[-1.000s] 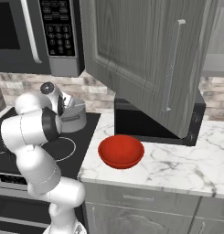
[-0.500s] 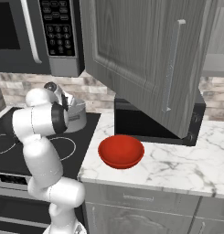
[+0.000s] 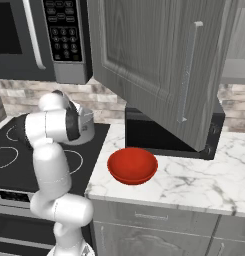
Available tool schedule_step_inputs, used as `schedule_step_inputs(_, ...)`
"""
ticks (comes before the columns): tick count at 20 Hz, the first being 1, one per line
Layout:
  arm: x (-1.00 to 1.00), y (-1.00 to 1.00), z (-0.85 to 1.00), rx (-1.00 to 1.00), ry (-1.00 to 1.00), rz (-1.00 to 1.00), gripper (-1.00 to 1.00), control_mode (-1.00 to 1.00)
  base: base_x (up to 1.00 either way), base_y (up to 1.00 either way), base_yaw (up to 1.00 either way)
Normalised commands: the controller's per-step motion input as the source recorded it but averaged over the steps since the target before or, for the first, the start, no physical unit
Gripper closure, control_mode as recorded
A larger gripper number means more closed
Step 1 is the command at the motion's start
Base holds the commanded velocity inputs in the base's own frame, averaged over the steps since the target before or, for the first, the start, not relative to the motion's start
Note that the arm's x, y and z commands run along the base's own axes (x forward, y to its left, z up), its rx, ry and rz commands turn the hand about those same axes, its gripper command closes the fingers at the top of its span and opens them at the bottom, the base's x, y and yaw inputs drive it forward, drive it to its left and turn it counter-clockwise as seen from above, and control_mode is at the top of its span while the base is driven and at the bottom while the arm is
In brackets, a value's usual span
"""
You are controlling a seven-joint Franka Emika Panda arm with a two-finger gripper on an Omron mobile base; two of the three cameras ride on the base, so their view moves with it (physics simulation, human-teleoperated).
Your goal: Open the cabinet and move the ladle to the pot. Then close the cabinet.
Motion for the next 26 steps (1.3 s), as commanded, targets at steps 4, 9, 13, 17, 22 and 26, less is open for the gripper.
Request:
schedule_step_inputs(4,0.12,0.05,-0.1,-0.01,0.02,0.0,1.0,-1.0,0.0,0.0,0.0)
schedule_step_inputs(9,0.05,0.04,-0.07,-0.01,0.03,0.0,-1.0,-1.0,0.0,0.0,0.0)
schedule_step_inputs(13,0.15,0.0,-0.04,0.0,0.01,0.0,-1.0,-1.0,0.0,0.0,0.0)
schedule_step_inputs(17,0.14,0.0,0.0,0.0,0.0,0.0,-1.0,-1.0,0.0,0.0,0.0)
schedule_step_inputs(22,0.05,0.01,0.01,0.0,0.0,0.01,-1.0,-1.0,0.0,0.0,0.0)
schedule_step_inputs(26,-0.29,0.07,0.08,0.0,-0.01,0.02,-1.0,-1.0,0.0,0.0,0.0)
